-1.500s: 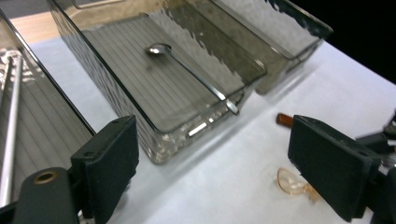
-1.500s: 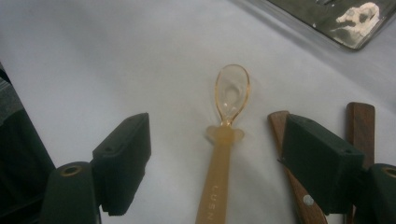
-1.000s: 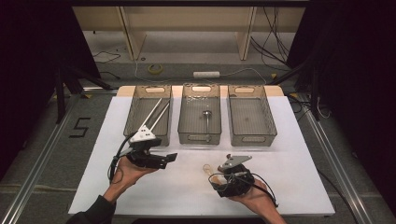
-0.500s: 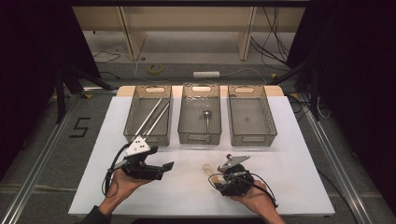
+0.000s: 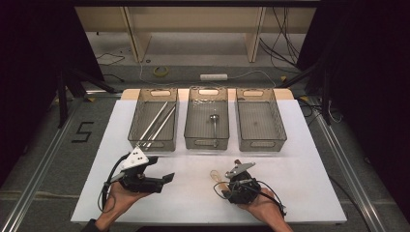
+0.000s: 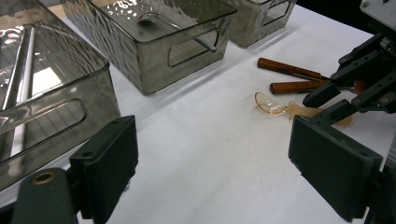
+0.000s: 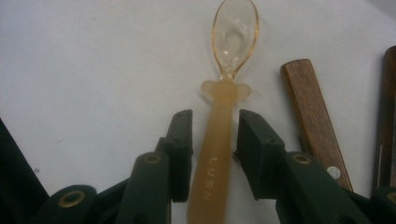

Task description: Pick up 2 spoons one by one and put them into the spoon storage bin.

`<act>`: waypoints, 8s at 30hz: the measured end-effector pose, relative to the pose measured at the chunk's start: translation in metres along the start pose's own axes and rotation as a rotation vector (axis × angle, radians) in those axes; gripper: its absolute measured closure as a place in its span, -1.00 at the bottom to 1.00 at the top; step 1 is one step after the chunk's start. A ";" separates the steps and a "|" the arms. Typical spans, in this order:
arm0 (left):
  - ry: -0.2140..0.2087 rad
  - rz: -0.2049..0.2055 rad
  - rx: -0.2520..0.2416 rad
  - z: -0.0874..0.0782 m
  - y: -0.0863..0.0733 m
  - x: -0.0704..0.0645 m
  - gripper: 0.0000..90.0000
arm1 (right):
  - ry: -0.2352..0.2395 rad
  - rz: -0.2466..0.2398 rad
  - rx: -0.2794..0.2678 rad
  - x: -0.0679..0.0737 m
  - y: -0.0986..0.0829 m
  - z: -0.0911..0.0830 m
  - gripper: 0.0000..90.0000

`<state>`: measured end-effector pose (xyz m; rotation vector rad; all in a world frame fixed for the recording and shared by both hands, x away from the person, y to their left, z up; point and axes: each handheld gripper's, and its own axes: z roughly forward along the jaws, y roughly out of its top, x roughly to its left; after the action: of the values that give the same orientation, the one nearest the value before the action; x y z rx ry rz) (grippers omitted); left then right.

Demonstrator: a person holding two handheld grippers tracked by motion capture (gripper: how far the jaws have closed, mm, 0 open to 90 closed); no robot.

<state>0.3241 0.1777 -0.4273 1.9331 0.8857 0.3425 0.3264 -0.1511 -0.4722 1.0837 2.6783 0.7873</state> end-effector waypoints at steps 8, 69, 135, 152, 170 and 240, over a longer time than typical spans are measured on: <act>0.011 0.002 -0.001 -0.004 -0.004 0.001 -0.66 | -0.007 -0.011 0.004 0.000 0.000 0.001 0.59; 0.024 -0.011 -0.062 -0.011 -0.004 0.000 -0.66 | -0.064 0.012 -0.225 -0.043 0.093 -0.044 0.73; 0.015 -0.007 -0.068 -0.011 -0.003 -0.001 -0.66 | -0.166 0.174 -0.093 -0.109 0.189 0.032 0.37; 0.019 -0.002 -0.064 -0.010 -0.003 -0.002 -0.66 | -0.128 0.163 -0.210 -0.105 0.182 -0.011 0.10; 0.019 -0.014 -0.078 -0.012 -0.003 -0.001 -0.66 | -0.004 0.046 -0.214 -0.075 0.127 -0.062 -0.28; 0.012 -0.019 -0.098 -0.013 -0.001 -0.001 -0.66 | 0.087 -0.121 0.181 -0.040 0.017 -0.034 -0.33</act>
<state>0.3155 0.1858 -0.4218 1.8332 0.8782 0.3798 0.3549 -0.1826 -0.4365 0.9315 2.9038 0.5941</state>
